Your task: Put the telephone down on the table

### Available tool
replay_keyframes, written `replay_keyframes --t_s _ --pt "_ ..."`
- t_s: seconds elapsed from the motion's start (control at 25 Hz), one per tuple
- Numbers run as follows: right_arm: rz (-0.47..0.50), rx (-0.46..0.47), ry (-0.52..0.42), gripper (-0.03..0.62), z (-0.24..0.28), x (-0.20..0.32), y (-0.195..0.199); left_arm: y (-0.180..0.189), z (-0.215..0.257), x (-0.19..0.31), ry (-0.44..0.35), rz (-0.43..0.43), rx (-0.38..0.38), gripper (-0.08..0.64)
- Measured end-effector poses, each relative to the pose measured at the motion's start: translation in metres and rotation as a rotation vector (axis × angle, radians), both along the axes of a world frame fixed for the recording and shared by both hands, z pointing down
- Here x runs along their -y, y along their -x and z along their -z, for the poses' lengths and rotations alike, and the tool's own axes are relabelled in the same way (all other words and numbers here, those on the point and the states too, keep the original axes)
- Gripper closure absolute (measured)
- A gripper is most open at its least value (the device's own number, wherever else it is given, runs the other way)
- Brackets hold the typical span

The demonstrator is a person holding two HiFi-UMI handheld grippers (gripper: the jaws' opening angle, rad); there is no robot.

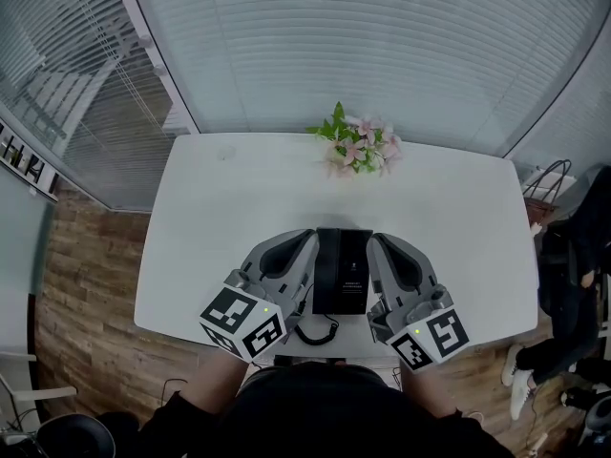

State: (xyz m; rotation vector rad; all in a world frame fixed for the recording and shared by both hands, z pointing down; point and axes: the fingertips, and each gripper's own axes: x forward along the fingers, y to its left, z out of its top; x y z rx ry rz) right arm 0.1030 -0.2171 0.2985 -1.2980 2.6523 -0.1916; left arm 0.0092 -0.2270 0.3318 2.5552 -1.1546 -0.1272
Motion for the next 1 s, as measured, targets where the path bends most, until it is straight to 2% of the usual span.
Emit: replay_keyframes --t_s 0.4,0.76,1.0 --pt "0.007 0.024 -0.002 0.588 0.004 -0.006 0.006 0.002 0.006 -0.008 -0.014 -0.007 0.007 0.548" --pt "-0.003 -0.045 -0.02 0.589 0.004 -0.009 0.01 0.002 0.006 -0.01 -0.025 -0.005 0.017 0.548" --pt "-0.004 -0.033 -0.028 0.589 0.006 -0.013 0.008 0.0 0.009 -0.013 -0.031 -0.004 0.005 0.548"
